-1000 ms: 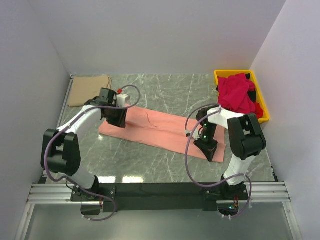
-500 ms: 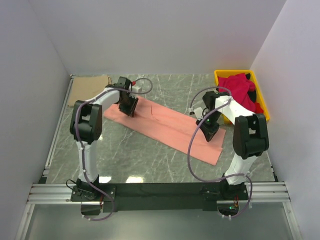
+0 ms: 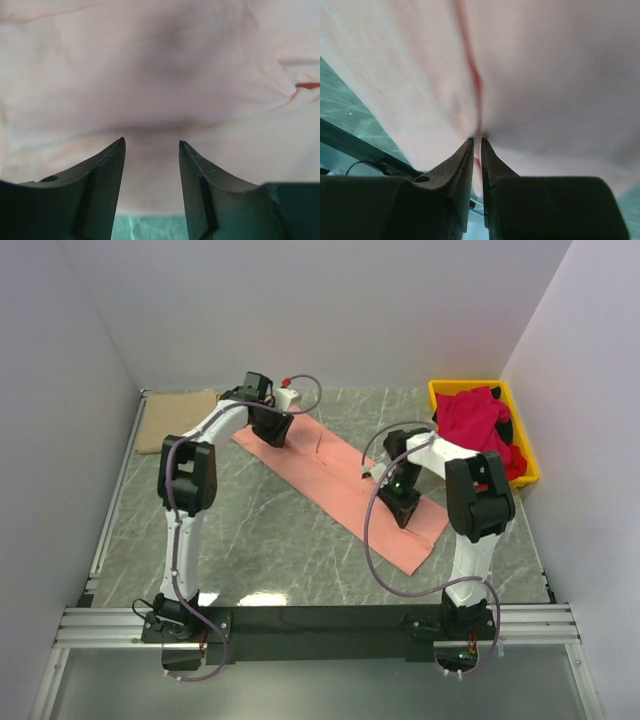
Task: Fold and stack the t-shirts
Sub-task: Fold the tshirt
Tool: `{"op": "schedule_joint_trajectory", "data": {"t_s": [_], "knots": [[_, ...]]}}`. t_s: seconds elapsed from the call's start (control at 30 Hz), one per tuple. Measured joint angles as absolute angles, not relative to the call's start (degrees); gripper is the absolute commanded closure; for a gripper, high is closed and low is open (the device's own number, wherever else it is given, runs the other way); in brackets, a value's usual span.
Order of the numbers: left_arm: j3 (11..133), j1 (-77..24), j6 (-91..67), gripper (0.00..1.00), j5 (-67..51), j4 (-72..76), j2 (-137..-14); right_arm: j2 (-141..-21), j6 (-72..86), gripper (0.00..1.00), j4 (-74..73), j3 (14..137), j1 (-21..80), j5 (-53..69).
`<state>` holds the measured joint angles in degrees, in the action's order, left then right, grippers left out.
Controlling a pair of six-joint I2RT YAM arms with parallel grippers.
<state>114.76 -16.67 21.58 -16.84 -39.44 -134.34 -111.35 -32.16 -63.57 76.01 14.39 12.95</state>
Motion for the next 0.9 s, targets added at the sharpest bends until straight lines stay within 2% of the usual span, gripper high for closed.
{"op": "schedule_joint_trajectory", "data": {"t_s": [0.27, 0.57, 0.63, 0.67, 0.73, 0.77, 0.8, 0.9], "knots": [[102.0, -9.9, 11.2, 0.45, -19.6, -34.8, -117.8, -114.4, -29.3, 0.82, -65.3, 73.8, 23.4, 16.3], [81.3, -7.9, 1.6, 0.49, -21.2, -31.0, -101.6, -119.2, -21.7, 0.80, -65.9, 77.8, 35.3, 28.2], [78.7, -7.8, 0.3, 0.50, -21.7, -31.2, -101.4, -120.2, -18.6, 0.74, -64.1, 79.2, 38.6, 32.0], [77.6, -7.8, -0.2, 0.50, -21.8, -31.3, -101.5, -120.5, -17.7, 0.65, -63.2, 79.8, 39.6, 33.5], [76.9, -7.7, -1.1, 0.50, -22.1, -32.0, -102.0, -120.6, -15.7, 0.54, -61.4, 80.6, 41.8, 36.5], [76.9, -7.7, -1.2, 0.50, -22.2, -31.9, -102.3, -120.2, -15.2, 0.40, -60.5, 80.7, 42.2, 37.5], [77.0, -7.7, -1.4, 0.51, -22.2, -31.8, -102.8, -119.6, -14.7, 0.35, -59.8, 80.4, 42.2, 38.5], [79.7, -8.2, -1.8, 0.53, -22.0, -32.0, -105.7, -115.1, -15.8, 0.35, -58.9, 78.7, 39.4, 40.2]]}}
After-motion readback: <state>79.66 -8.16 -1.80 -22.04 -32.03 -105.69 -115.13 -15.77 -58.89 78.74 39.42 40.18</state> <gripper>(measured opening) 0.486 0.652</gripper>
